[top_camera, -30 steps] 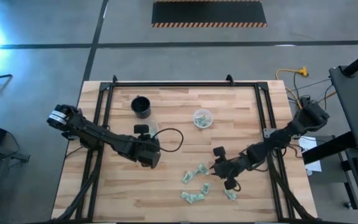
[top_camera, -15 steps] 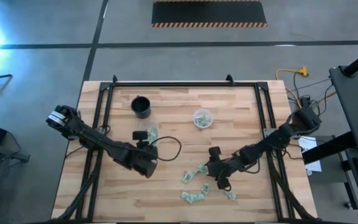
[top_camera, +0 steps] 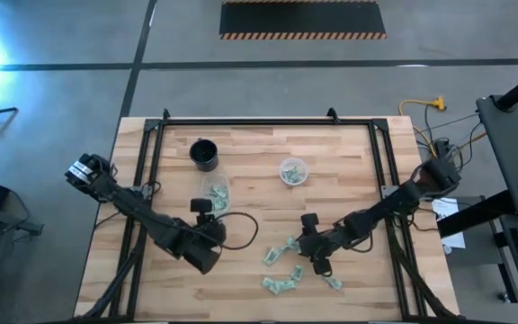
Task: Pick and place items into bin
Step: Put the stevia packet into the right transparent bin
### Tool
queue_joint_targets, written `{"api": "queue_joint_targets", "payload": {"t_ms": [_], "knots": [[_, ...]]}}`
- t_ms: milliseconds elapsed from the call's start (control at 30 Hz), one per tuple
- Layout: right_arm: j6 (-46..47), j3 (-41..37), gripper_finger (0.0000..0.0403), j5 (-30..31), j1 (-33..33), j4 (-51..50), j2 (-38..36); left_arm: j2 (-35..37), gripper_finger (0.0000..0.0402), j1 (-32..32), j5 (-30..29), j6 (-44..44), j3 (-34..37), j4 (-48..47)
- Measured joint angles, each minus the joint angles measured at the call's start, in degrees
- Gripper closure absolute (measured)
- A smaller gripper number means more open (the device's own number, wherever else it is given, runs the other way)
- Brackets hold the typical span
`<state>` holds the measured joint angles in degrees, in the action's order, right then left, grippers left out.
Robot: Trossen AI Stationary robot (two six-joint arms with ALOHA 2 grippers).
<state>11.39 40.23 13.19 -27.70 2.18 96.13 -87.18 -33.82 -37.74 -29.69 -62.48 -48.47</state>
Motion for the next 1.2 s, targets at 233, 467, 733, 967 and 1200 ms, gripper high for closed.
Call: {"api": "queue_joint_targets", "payload": {"t_ms": [233, 467, 733, 967, 1200], "knots": [[1.4, 0.0, 0.0200, 0.3, 0.0, -0.5, 0.8, 0.0, 0.0285, -0.4, -0.4, 0.0, -0.5, 0.0], [4.9, 0.0, 0.0211, 0.7, 0.2, -1.9, 0.8, 0.0, 0.0285, -0.4, -0.3, 0.1, -0.5, 0.0], [4.7, 0.0, 0.0267, 0.7, 0.5, -2.6, 0.7, 0.0, 0.0285, -0.4, -0.3, 0.1, -0.5, 0.1], [2.0, -0.1, 0.0330, 1.7, 0.5, -2.8, 0.7, 0.0, 0.0285, -0.4, -0.3, 0.1, -0.5, 0.3], [-1.2, -0.2, 0.0390, 3.7, 0.5, -3.1, 0.7, 0.0, 0.0285, -0.3, -0.3, 0.1, -0.4, 0.5]]}}
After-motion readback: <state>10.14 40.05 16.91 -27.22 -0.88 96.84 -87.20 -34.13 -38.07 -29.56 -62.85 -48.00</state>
